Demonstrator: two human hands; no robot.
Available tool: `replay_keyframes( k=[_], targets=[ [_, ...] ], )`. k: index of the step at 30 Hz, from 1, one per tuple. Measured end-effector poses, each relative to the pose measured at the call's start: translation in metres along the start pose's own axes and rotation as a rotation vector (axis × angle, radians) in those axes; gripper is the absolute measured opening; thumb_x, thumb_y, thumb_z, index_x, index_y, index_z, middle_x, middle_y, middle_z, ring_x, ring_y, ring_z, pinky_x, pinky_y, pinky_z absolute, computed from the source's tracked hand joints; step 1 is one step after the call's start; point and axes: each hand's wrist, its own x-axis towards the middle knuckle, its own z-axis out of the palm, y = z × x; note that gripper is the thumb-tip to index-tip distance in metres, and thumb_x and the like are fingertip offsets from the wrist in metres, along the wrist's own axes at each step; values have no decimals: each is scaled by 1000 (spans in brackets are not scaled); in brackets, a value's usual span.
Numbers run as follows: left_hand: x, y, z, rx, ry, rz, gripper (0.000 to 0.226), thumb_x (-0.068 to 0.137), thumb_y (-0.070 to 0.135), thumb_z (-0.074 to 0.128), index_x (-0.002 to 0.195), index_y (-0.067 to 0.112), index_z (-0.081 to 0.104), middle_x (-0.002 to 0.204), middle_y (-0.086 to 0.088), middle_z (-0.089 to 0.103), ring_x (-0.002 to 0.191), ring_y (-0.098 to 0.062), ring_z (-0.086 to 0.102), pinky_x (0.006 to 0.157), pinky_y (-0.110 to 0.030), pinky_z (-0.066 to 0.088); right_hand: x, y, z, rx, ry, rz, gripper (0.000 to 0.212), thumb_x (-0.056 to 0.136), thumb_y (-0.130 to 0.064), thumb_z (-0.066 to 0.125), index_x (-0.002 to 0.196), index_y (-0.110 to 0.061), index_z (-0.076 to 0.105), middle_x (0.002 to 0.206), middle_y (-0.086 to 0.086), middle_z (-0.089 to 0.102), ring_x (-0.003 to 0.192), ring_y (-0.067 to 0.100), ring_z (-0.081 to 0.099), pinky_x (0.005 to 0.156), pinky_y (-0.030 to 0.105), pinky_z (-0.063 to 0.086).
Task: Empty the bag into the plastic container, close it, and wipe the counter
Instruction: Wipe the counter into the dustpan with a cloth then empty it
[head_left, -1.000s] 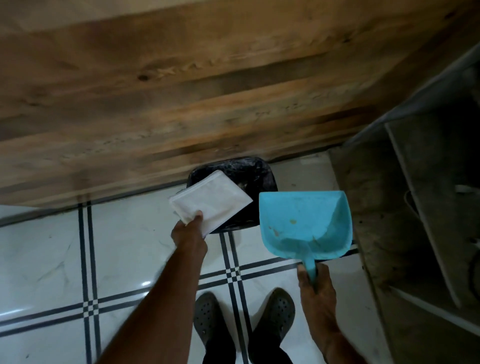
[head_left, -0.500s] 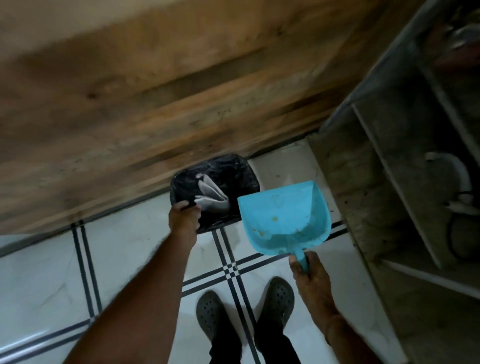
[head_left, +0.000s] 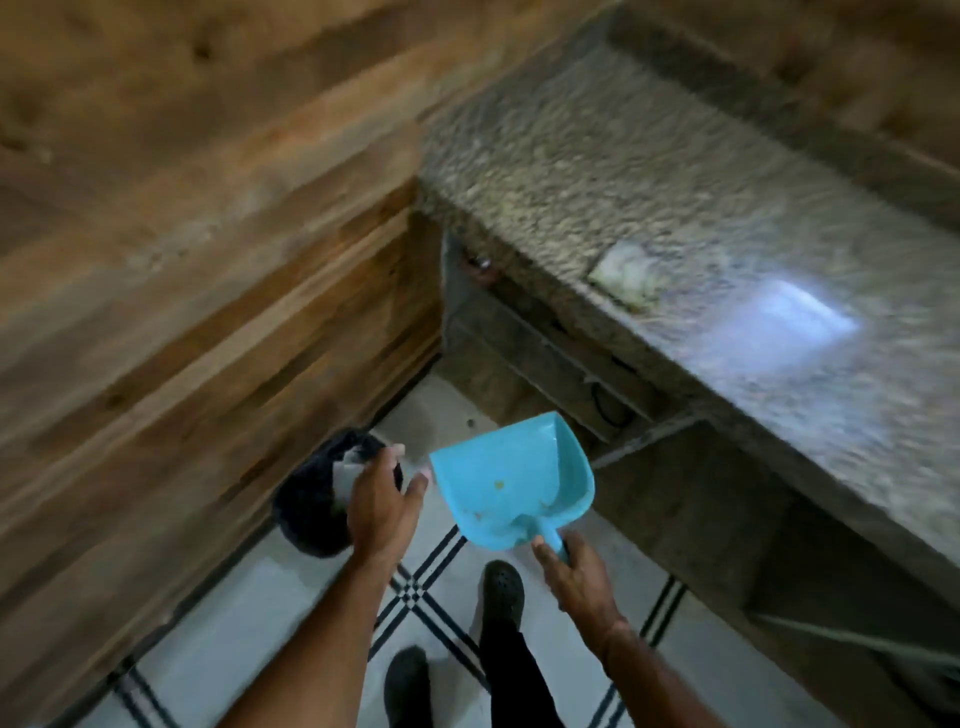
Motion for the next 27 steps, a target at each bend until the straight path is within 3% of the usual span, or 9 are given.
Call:
replay_keyframes(
  k=[4, 13, 23, 27],
  targets=[
    [-40, 50, 2, 42, -75, 155, 52, 92, 32, 74, 140, 18, 59, 138, -10, 64, 130, -31, 56, 107, -42, 44, -51, 3, -35, 144, 81, 70, 25, 98, -44, 66, 110, -22, 65, 81, -7, 63, 67, 7, 58, 57, 22, 45],
    [-49, 166, 51, 252, -220, 548, 55, 90, 42, 72, 140, 23, 58, 133, -8, 62, 122, -29, 58, 96, -40, 51, -76, 14, -103, 388, 243, 185, 27, 102, -36, 61, 105, -9, 65, 76, 6, 54, 62, 13, 47, 51, 27, 40],
    [-18, 254, 127, 299, -272, 611, 57, 92, 48, 69, 142, 25, 54, 137, -9, 58, 128, -30, 51, 99, -43, 49, -23, 35, -164, 558, 282, 335, 30, 102, -37, 61, 105, -8, 62, 73, 5, 49, 57, 14, 40, 46, 24, 33],
    [9, 288, 146, 270, -217, 605, 54, 94, 50, 64, 141, 24, 53, 139, -11, 56, 125, -31, 52, 93, -41, 49, -4, 38, -174, 580, 297, 352, 29, 101, -39, 61, 102, -10, 63, 70, 3, 49, 57, 14, 41, 46, 25, 34]
  ],
)
